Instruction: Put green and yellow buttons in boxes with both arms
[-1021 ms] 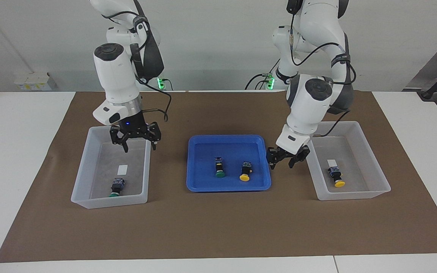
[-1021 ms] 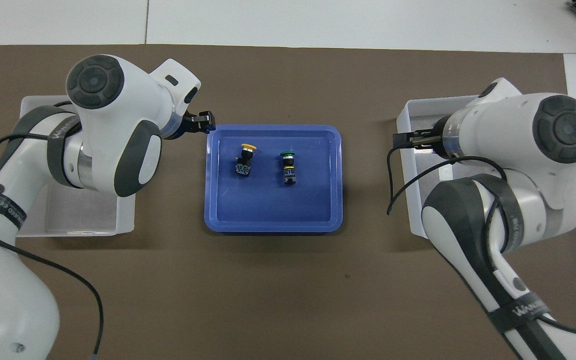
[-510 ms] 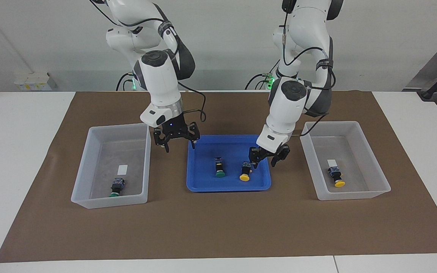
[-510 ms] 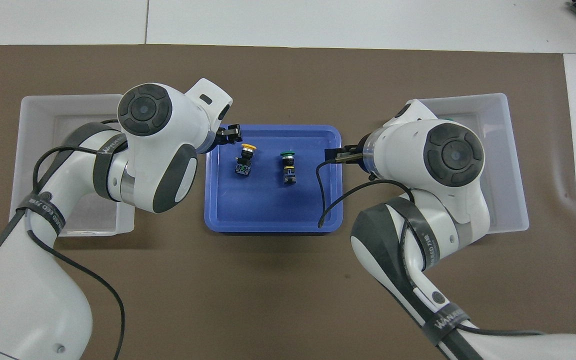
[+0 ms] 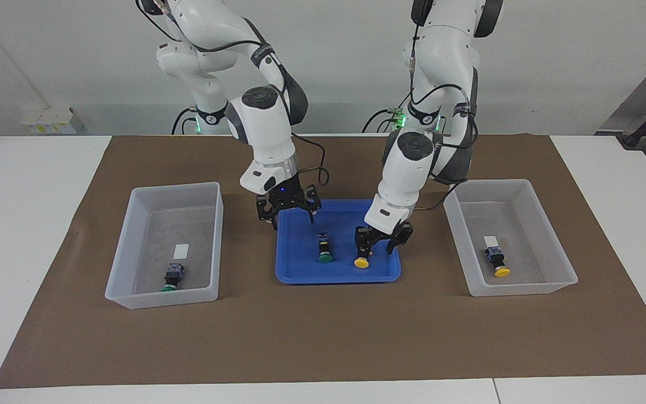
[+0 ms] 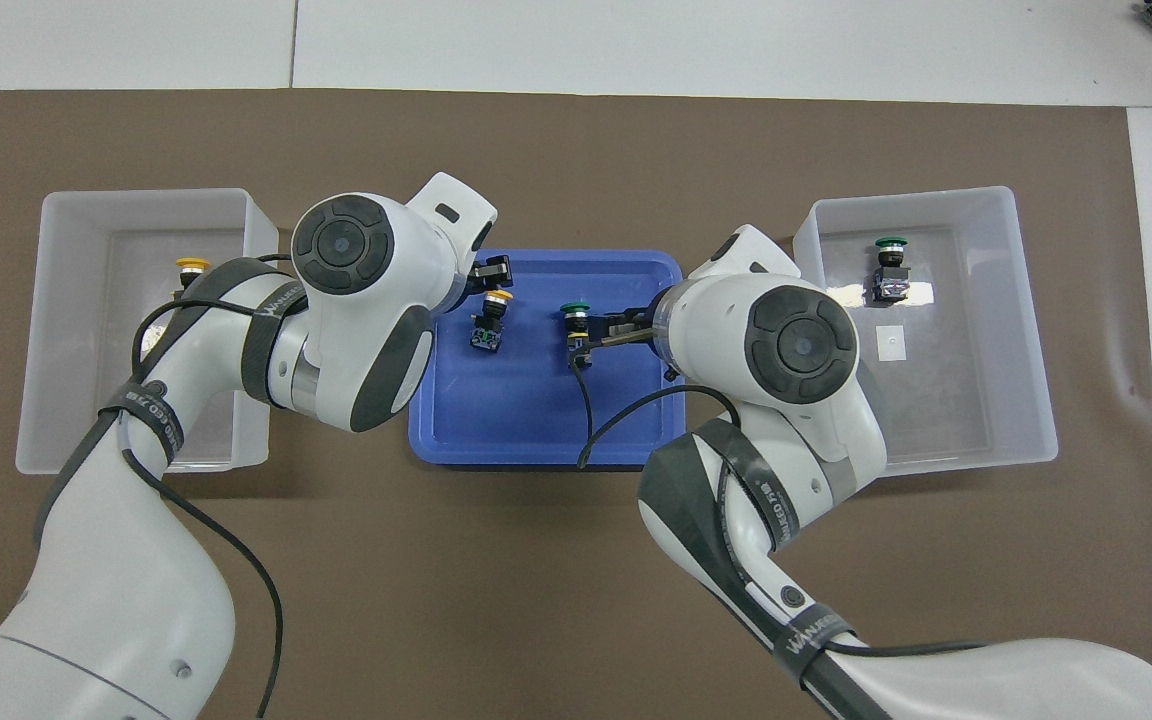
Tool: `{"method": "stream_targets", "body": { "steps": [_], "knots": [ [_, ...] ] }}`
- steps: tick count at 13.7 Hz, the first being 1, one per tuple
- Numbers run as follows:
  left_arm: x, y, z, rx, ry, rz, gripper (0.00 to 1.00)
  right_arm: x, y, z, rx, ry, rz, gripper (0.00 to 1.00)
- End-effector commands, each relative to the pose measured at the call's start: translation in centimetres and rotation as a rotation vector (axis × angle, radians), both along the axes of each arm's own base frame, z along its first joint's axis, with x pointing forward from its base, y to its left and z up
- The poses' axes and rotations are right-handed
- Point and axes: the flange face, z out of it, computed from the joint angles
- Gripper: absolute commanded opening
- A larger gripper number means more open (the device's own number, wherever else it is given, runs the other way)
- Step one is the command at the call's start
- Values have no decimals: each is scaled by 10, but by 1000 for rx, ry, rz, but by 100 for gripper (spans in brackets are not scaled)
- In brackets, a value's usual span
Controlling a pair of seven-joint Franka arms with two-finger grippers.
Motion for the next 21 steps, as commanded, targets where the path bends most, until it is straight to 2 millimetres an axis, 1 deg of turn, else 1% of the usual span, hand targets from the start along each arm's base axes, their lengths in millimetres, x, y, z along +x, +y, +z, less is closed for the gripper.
{"method": "stream_targets", "body": {
  "steps": [1, 2, 6, 8, 9, 10, 12, 13, 14, 15, 16, 17, 18, 19, 20, 21],
  "knots": [
    [-2, -10, -13, -7, -32, 1, 70, 12, 8, -14, 1, -39, 7, 100],
    [-1, -13, -19, -11, -41, 0, 69, 16, 12, -18, -1, -44, 14, 100],
    [4, -14, -30, -23, -69, 3, 69, 9, 41, -49, -23, -57, 50, 100],
    [2, -14, -34, -20, -62, 1, 68, 9, 53, -61, -57, -77, 59, 100],
    [1, -13, -36, -19, -63, -1, 65, 5, 67, -73, -73, -78, 73, 100],
    [-1, -12, -42, -19, -64, -1, 65, 3, 73, -80, -83, -81, 74, 100],
    [-14, -18, -54, -21, -70, -19, 63, 2, 74, -84, -97, -87, 80, 100],
    [-18, -17, -58, -20, -68, -20, 62, -1, 79, -93, -100, -74, 86, 100],
    [-20, -17, -61, -18, -64, -22, 62, -6, 85, -97, -107, -70, 101, 98],
    [-21, -18, -61, -17, -62, -23, 62, -7, 85, -102, -116, -68, 105, 90],
    [-25, -22, -61, -17, -61, -32, 62, -9, 85, -104, -128, -71, 114, 65],
    [-27, -24, -62, -16, -58, -34, 62, -9, 84, -105, -135, -70, 110, 31],
    [-28, -24, -63, -14, -55, -35, 62, -8, 84, -103, -131, -73, 102, 5],
    [-27, -24, -62, -14, -57, -35, 60, -4, 80, -101, -137, -83, 102, 0],
    [-26, -22, -62, -14, -59, -34, 51, -4, 79, -99, -139, -87, 101, 0],
    [-24, -20, -61, -15, -60, -31, 44, -2, 73, -95, -144, -89, 93, 0]
  ]
}}
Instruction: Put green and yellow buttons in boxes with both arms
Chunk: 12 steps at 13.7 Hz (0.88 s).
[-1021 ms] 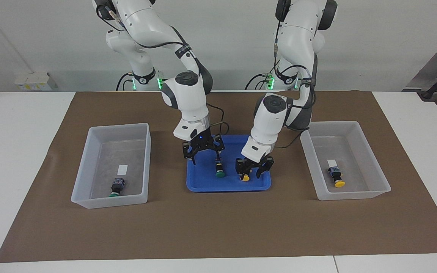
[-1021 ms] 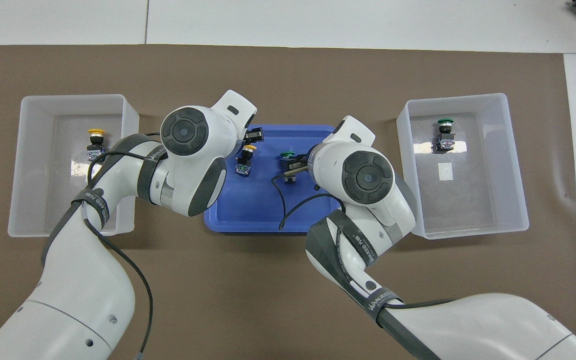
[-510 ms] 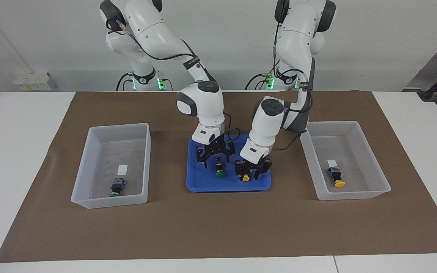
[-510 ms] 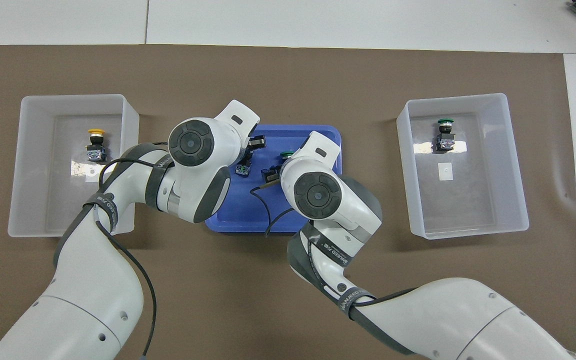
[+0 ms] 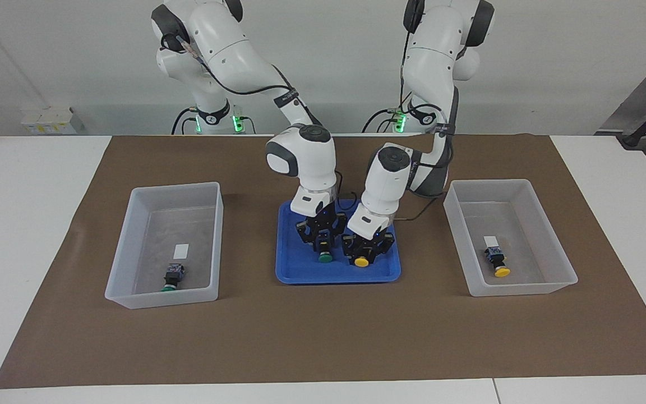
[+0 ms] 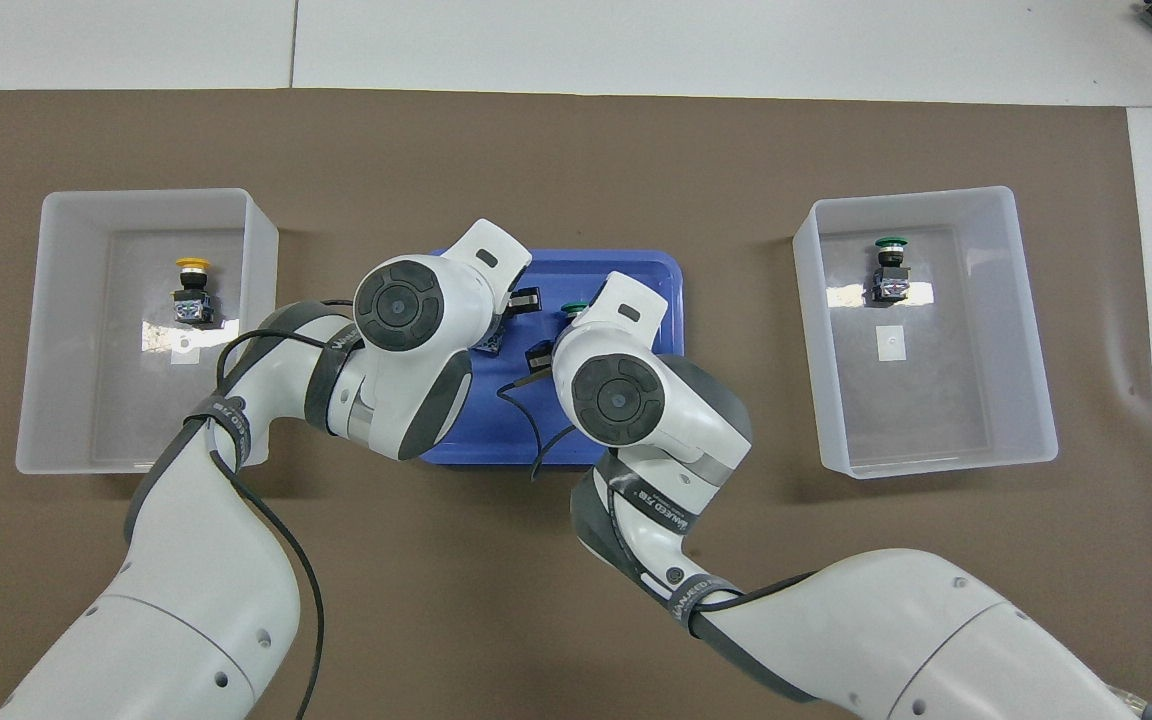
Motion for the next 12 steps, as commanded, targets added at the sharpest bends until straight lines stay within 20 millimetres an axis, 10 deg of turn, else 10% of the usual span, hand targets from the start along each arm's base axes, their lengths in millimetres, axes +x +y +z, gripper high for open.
{"method": "stream_targets", "body": {
  "steps": [1, 5, 9, 12],
  "knots": [
    [-3, 6, 1, 3, -11, 9, 37, 11, -18, 26, -11, -42, -47, 0],
    [0, 9, 3, 4, -11, 12, 2, 15, -79, 85, -63, -65, -153, 0],
    [6, 8, 12, 2, -15, 18, 0, 7, -132, 120, -118, -75, -233, 0],
    [26, 10, 39, 9, 7, 34, 0, 12, -179, 111, -158, -40, -287, 0]
  ]
}}
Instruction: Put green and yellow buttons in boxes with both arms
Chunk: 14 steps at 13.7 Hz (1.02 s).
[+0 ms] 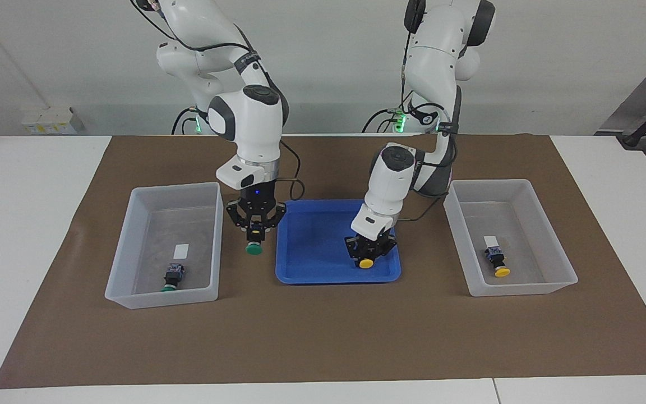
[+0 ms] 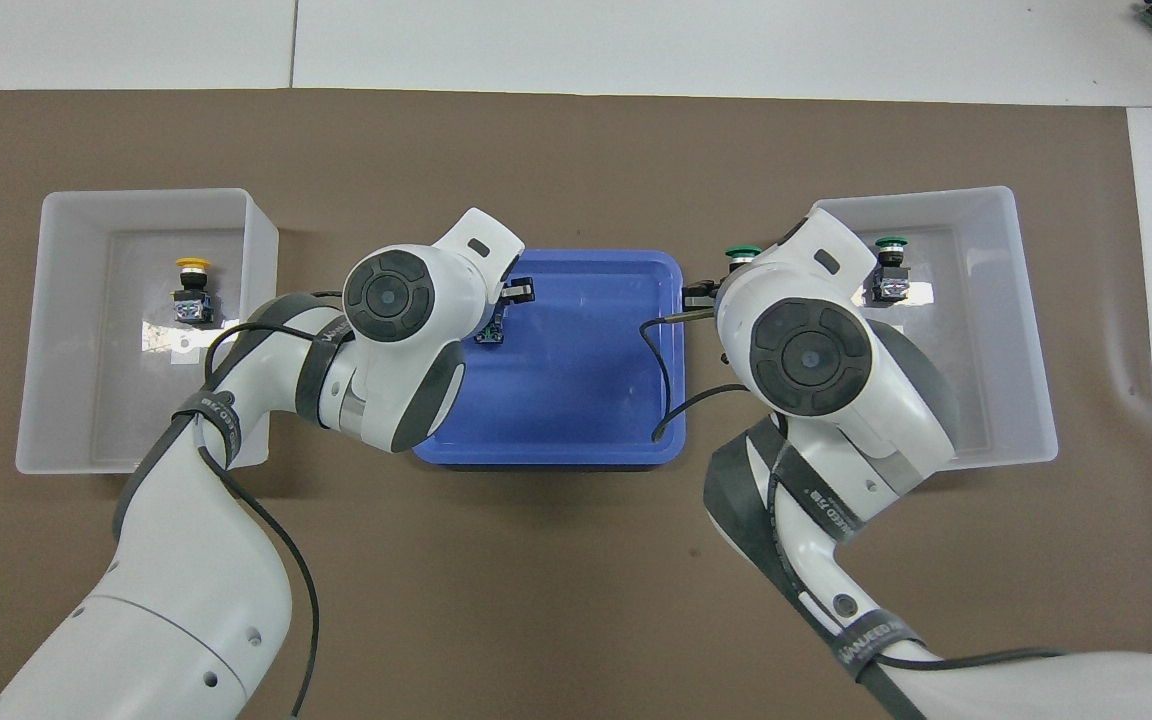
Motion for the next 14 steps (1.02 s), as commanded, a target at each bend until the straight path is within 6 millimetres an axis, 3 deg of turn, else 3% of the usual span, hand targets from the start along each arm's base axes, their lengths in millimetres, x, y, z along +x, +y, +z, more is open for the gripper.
{"method": "stream_targets", "body": {
  "steps": [1, 4, 6, 8, 9, 11, 14],
  "knots": [
    [20, 3, 32, 14, 27, 20, 0, -2, -41, -9, -42, 21, -8, 0],
    [46, 28, 57, 29, 45, 60, 0, 4, -80, 7, -72, 14, -6, 0],
    [64, 65, 78, 32, 49, 109, 0, 4, -119, -1, -109, 49, 20, 0],
    [78, 122, 99, 31, 55, 141, 0, 9, -157, -6, -123, 98, 89, 0],
    [84, 157, 98, 38, 92, 140, 0, 11, -175, -10, -79, 136, 120, 0],
    [95, 212, 116, 13, 107, 101, 0, 16, -211, -17, 13, 161, 130, 0],
    [101, 285, 122, 34, 117, 58, 0, 26, -242, -38, 37, 124, 119, 0]
  ]
}}
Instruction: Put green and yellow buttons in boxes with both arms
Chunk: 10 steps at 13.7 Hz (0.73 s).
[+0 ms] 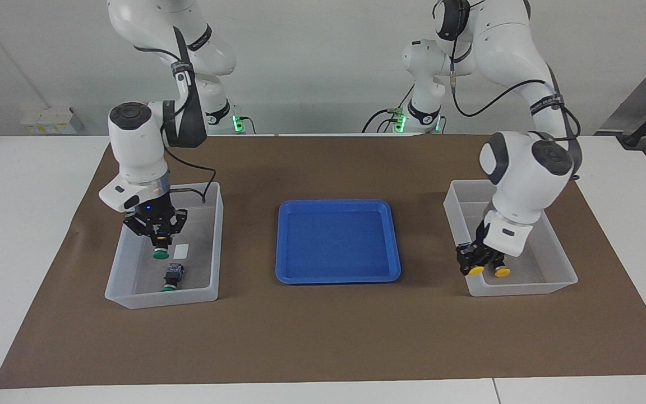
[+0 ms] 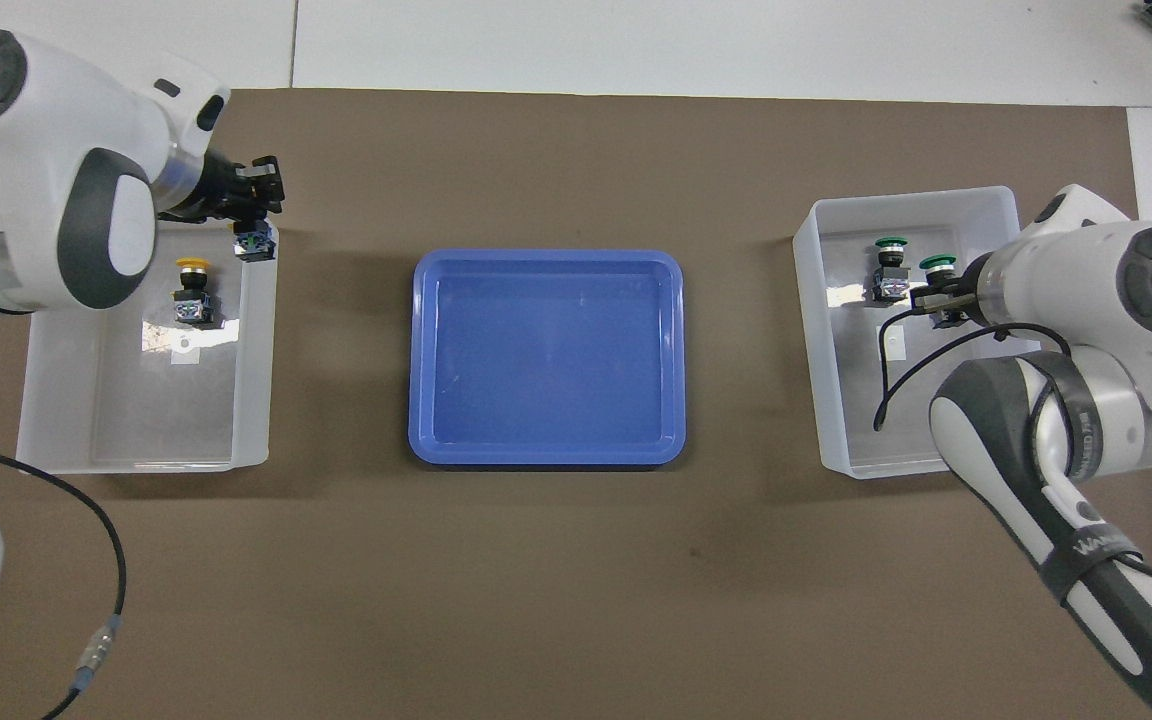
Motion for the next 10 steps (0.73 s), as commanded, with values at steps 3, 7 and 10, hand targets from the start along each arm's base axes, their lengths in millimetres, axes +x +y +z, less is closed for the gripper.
{"method": "stream_targets", "body": {
  "steps": [3, 7, 10],
  "knots": [
    [-2, 66, 13, 16, -2, -97, 0, 15, -21, -40, 60, -59, -11, 0],
    [-22, 112, -8, 56, 14, -178, 0, 29, -26, -58, 76, -75, -11, 0],
    [-52, 126, -43, 72, 4, -216, 0, 33, -33, -75, 89, -90, -18, 0]
  ]
}}
